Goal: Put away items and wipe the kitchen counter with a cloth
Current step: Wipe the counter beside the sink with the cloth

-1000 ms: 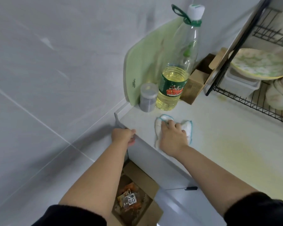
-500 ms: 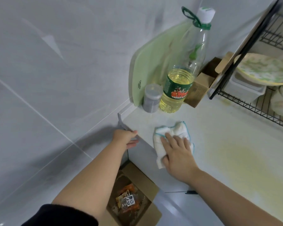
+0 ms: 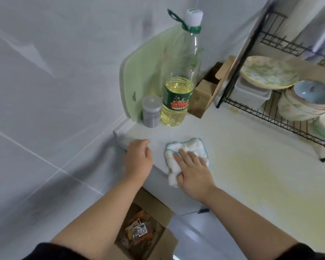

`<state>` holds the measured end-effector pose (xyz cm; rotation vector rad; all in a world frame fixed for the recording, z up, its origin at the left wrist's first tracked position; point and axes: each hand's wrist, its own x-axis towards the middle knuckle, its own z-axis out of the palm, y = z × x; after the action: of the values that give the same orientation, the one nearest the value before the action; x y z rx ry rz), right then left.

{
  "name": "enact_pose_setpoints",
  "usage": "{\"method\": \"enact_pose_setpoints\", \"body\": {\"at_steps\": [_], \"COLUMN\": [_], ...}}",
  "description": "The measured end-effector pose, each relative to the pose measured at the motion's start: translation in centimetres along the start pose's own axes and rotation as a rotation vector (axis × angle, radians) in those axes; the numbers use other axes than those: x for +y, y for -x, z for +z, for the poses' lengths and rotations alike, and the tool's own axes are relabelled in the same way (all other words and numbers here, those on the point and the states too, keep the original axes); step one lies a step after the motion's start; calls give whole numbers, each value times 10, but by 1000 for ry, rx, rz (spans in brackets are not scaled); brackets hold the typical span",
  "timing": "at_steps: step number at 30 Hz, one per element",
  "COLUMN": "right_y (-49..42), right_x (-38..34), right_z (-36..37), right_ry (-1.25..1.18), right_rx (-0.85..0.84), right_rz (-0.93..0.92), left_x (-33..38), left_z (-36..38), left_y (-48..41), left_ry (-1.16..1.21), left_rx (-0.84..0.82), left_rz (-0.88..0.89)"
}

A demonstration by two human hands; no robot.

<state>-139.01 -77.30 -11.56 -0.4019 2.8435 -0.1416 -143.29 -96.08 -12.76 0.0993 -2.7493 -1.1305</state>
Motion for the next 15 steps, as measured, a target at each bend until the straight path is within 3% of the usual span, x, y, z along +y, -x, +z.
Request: {"method": "enact_pose_setpoints", "body": {"at_steps": [4,7,11,15], "right_y": [-22,-59,-32,1], "right_x": [41,50,60,80], "right_z": [-13,-23,-22,-15], "right_ry": [11,-87,-134,-91], "right_rx": [-54,-41,-14,-49], "right_rz": [147,241,195,161], "left_x": [25,32,38,38], "left_z": [50,70,70,70], "left_y": [6,8,6,2], "left_ry": [-163,-336,-571,-606], "left_rx": [-130,-189,-318,-420], "left_rz": [330,317,424,495]}}
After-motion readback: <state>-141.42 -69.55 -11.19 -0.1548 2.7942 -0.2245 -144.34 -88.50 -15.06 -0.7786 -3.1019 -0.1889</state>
